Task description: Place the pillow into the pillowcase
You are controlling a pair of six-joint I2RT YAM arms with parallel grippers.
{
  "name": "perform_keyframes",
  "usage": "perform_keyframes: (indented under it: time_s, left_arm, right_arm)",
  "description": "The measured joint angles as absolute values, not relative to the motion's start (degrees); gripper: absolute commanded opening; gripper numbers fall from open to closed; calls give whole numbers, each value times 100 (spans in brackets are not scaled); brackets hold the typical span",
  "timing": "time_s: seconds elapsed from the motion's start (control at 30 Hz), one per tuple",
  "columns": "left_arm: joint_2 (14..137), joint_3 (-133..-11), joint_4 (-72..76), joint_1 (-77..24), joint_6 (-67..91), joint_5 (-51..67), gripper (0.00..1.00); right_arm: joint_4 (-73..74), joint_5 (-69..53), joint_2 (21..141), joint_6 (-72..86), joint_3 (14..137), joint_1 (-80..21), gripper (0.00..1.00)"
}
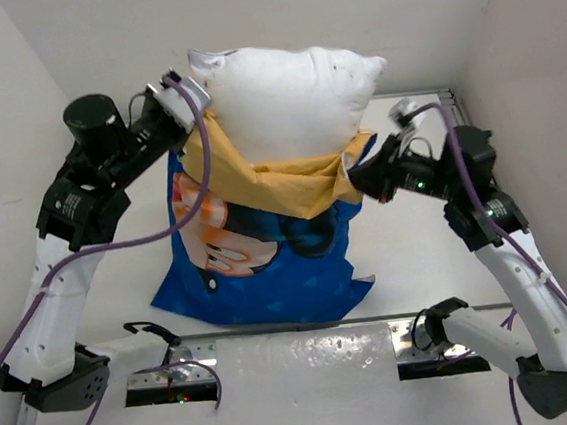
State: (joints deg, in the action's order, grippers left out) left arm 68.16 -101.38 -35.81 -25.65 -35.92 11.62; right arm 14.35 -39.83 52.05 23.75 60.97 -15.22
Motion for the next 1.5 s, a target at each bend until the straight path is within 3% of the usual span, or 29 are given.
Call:
perform_keyframes:
  time_s: [0.03, 0.3, 0.33, 0.4, 0.43, 0.47, 0.53, 0.73, 1.1, 1.3, 1.4, 1.5]
  left_arm:
    - [6720, -9959, -3588, -2630, -3638, 1223, 0]
    - [6333, -9212, -3588, -3050, -3898, 1441, 0]
    - [6307, -9212, -3583, -3068, -3900, 1457, 0]
    - [6254, -9212, -3588, -3096, -3903, 1496, 0]
    - [6228, -9214, -3586, -3118, -3909, 1522, 0]
    - [6191, -9214, -3588, -3129, -3922, 1559, 0]
    - [6158, -9214, -3590, -3159, -3946, 1566, 0]
    - [6128, -9214, -3607, -3223, -4007, 1568, 0]
    - [6119, -9214, -3627, -3227, -4060, 1559, 0]
    - [6121, -9214, -3625, -3229, -4080, 1559, 0]
    - [6121, -9214, -3625, -3234, -4097, 1555, 0]
    - [6121, -9214, -3625, -3247, -4097, 1546, 0]
  right_arm:
    - [1671, -3848, 5216, 2233, 6047, -1754, 0]
    - [2316, -3144, 5384, 1984, 5627, -2281, 45]
    - [2285, -3148, 5365, 2010, 5551, -2248, 57]
    - [2215, -3212, 5308, 2075, 5400, -2123, 66]
    - [2196, -3284, 5284, 2112, 5336, -2008, 84]
    - [2169, -3391, 5269, 2150, 5271, -1824, 85]
    - [2005, -3704, 5273, 2329, 5142, -1428, 99]
    - [965, -4449, 5384, 3072, 4335, -642, 99]
    - [-701, -5306, 5404, 3450, 4180, -1039, 93]
    - [-423, -5843, 5389, 3114, 4401, -1068, 96]
    - [-427, -5780, 5524, 3188, 4403, -1146, 84]
    - [-471, -5352, 5708, 3395, 4377, -1227, 49]
